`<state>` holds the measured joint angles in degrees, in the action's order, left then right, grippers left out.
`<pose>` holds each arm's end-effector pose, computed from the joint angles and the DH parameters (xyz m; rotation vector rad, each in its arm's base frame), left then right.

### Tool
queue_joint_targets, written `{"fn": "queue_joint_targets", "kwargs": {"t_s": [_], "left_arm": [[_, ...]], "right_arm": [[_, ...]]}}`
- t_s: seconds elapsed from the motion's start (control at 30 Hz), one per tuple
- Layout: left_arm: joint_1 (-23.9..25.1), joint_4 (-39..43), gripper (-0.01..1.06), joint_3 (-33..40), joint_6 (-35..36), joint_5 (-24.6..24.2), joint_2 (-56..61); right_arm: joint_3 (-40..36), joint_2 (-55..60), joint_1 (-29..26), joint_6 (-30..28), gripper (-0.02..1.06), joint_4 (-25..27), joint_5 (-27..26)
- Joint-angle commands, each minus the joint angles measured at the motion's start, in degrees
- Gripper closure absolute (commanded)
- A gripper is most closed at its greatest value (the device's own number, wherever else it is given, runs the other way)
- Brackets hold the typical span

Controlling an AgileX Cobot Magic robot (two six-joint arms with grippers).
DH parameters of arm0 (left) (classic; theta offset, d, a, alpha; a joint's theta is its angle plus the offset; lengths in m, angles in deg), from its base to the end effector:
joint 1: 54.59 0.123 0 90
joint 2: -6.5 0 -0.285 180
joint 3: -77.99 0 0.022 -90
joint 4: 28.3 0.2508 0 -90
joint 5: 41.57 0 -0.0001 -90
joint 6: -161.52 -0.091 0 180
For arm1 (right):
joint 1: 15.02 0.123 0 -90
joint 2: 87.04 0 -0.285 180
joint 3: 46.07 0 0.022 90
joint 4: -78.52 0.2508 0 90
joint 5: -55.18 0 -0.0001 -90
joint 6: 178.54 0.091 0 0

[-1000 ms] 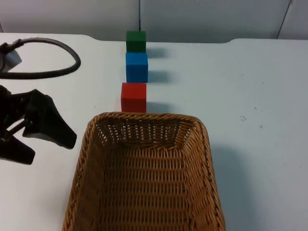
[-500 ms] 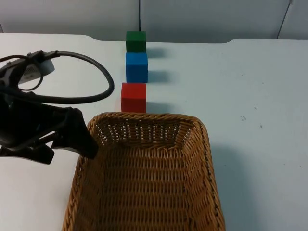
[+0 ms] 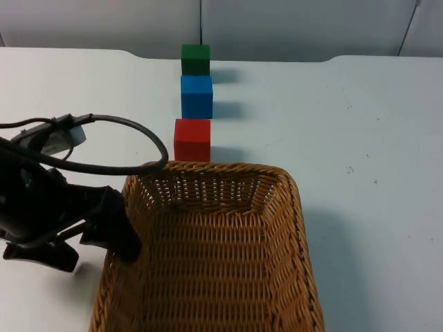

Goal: Pick up the basket with the left hand and place the blue cube into the basket with the right hand.

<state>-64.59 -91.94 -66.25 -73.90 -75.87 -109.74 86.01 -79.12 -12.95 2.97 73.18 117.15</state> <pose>0.2661 -0.0937 0.0905 0.2382 2.8951 -0.8150 -0.0066 -0.0077 0.2790 -0.0041 2.0534 -0.0729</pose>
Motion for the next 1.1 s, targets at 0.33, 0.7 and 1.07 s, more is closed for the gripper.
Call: {"fn": "queue_joint_targets", "kwargs": {"t_s": [0.33,0.7,1.07], "left_arm": [[-0.45,-2.21,0.2,0.01,-0.1,-0.34,-1.88],[-0.45,-2.89,0.81,0.01,0.03,-0.45,-1.88],[-0.45,-6.7,1.05,0.01,0.03,-1.29,-1.88]], "right_arm": [[-0.28,-0.13,-0.44,0.21,0.0,-0.55,-0.3],[-0.28,-0.13,-0.44,2.63,0.0,-2.3,-0.3],[-0.28,-0.13,-0.44,2.63,0.0,-2.3,-0.3]]}}
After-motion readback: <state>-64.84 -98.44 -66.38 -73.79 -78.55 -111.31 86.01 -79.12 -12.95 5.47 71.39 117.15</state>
